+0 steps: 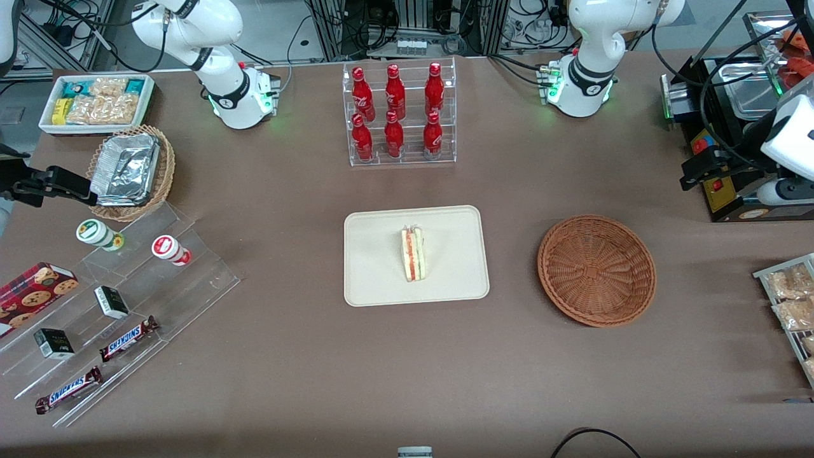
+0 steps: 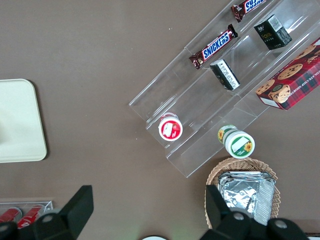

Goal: Place sandwich from basket to tray

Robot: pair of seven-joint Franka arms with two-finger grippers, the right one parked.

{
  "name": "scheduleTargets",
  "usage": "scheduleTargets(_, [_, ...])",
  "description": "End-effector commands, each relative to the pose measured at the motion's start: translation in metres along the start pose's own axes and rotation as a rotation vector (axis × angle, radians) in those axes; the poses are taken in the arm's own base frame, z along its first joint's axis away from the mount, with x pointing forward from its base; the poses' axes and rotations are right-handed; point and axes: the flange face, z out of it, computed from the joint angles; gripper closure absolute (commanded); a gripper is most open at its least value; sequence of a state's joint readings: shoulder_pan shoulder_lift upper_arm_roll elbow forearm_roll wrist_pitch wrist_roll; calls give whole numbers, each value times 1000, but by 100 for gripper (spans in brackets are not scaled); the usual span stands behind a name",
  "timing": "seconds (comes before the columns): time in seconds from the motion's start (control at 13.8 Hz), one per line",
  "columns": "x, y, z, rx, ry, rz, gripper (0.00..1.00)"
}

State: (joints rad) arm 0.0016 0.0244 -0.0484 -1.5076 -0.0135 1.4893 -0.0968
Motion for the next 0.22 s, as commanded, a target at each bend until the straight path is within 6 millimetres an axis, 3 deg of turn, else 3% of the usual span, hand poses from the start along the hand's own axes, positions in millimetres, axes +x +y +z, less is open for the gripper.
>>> scheduleTargets(0.0, [1, -5, -8, 15, 0, 21, 0])
scheduleTargets(0.15, [-1, -5, -7, 13, -13, 21, 0])
